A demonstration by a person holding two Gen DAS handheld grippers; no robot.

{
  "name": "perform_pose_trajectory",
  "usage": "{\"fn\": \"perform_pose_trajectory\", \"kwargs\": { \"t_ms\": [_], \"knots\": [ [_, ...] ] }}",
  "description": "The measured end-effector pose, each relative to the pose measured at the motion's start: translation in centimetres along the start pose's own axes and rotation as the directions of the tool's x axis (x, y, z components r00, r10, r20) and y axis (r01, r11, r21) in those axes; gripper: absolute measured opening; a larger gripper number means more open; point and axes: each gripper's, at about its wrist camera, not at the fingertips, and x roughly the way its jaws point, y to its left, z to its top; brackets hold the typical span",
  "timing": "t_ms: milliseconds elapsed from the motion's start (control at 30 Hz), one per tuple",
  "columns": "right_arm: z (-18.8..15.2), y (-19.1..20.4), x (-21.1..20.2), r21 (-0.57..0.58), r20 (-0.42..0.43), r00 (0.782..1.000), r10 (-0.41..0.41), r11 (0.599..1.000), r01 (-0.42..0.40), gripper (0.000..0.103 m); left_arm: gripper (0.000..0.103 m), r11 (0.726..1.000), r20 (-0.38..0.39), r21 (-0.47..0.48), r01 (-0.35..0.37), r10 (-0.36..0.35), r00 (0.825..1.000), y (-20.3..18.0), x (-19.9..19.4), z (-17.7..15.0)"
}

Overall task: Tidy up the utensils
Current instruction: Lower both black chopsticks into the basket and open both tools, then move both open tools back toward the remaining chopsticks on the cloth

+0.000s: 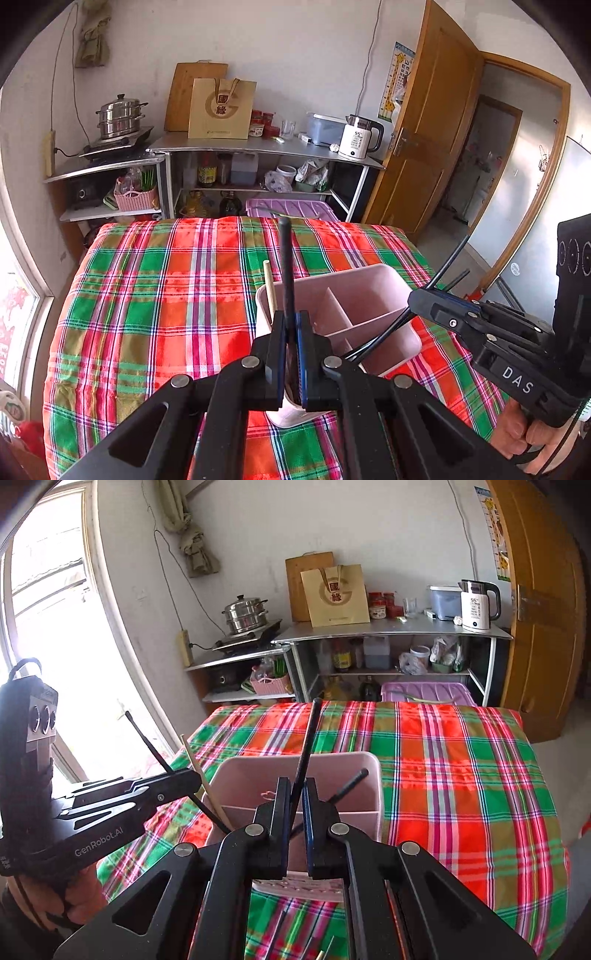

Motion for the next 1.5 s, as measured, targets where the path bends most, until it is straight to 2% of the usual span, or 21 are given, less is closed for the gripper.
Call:
{"fn": "perform_pose_trajectory", "kwargs": {
  "t_ms": [167, 267, 400, 600, 733, 1100, 1267, 1500],
  "knots": [
    [-0.1, -0.2, 0.0, 0.008, -0.013, 1.000, 0.018, 1.000, -0.018, 0.007, 0.005, 1.000, -0.018, -0.001, -0.004, 0.004, 1.000, 0.1, -0.1, -0.1],
    [-0.1, 0.0, -0.5, 0.001, -0.004, 1.000, 0.014, 1.000, -0.014, 0.012, 0.010, 1.000, -0.018, 0.000, -0.006, 0.006, 1.000, 0.1, -0.4, -0.3],
    [0.2, 0.2, -1.4, -0.009, 0.016, 1.000, -0.001, 1.000, 0.001, 0.015, 0.024, 1.000, 0.017, 0.002, -0.017, 0.017, 1.000, 0.0, -1.6, -0.2],
    [0.1, -0.5, -3.7, -0.002, 0.058, 0.998, -0.006, 1.000, 0.006, 0.027, 0.028, 1.000, 0.077, 0.004, -0.028, 0.028, 0.997, 0.1, -4.6, -0.7],
    [-0.6, -1.1, -5.8, 0.010, 0.089, 0.996, 0.005, 1.000, -0.005, 0.027, 0.028, 1.000, 0.101, -0.009, -0.018, 0.019, 0.995, 0.3, -6.7, -1.8],
    [-5.7, -1.1, -11.0, -0.012, 0.124, 0.992, 0.011, 1.000, -0.010, 0.027, 0.028, 1.000, 0.146, -0.019, 0.008, -0.005, 0.989, -1.1, -11.0, -8.2],
    [-8.3, -1.5, -12.3, 0.001, 0.118, 0.993, 0.008, 1.000, -0.009, 0.027, 0.028, 1.000, 0.140, -0.019, 0.005, -0.003, 0.990, -1.9, -11.6, -11.6],
    [-12.0, -2.1, -13.4, 0.012, 0.084, 0.996, 0.003, 1.000, -0.004, 0.027, 0.028, 1.000, 0.090, -0.012, 0.021, -0.020, 0.996, -3.0, -11.1, -15.5]
  ]
}}
